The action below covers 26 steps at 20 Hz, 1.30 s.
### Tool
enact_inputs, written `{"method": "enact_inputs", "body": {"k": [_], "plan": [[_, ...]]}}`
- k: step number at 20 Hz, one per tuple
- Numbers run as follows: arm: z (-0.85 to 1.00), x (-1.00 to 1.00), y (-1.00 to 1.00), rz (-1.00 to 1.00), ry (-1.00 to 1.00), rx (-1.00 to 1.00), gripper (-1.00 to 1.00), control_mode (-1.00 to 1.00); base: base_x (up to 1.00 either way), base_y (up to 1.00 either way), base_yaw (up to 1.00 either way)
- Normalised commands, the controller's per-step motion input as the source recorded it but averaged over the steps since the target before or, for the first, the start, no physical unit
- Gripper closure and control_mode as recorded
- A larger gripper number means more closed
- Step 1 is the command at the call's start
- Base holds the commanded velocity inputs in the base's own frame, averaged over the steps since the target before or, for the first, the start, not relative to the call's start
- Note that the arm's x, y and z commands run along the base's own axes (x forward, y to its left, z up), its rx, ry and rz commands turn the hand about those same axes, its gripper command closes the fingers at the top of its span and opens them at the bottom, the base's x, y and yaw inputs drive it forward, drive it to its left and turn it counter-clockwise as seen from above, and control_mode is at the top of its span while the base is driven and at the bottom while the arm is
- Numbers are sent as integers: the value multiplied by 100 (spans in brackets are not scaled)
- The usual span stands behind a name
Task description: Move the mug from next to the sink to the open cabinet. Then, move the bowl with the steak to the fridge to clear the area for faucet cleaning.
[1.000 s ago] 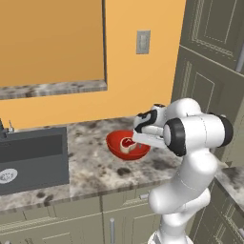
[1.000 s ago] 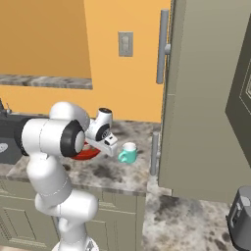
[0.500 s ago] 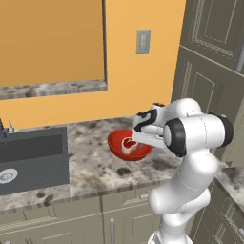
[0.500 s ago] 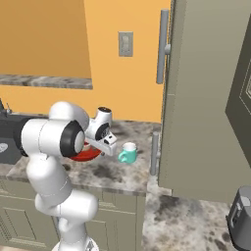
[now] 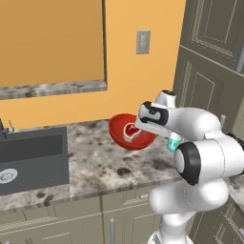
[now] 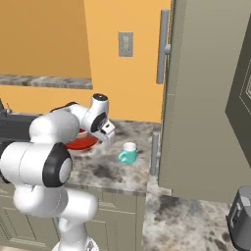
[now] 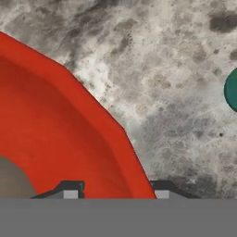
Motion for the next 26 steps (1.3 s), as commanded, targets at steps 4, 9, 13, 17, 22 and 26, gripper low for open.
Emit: {"method": "enact_inputs", "body": {"k": [4, 9, 13, 17, 22, 26], "plan": [[100, -52, 0, 0, -28, 1, 100, -100, 0, 0, 0], [100, -56, 0, -1, -29, 0, 100, -100, 0, 0, 0], [84, -24, 0, -4, -16, 0, 100, -100, 0, 0, 0], [94, 0, 0, -2, 0, 0, 100, -100, 0, 0, 0], [24, 7, 0, -3, 6, 0, 100, -100, 0, 0, 0], [-1, -14, 3, 9, 1, 0, 100, 100, -35, 11, 29]]}}
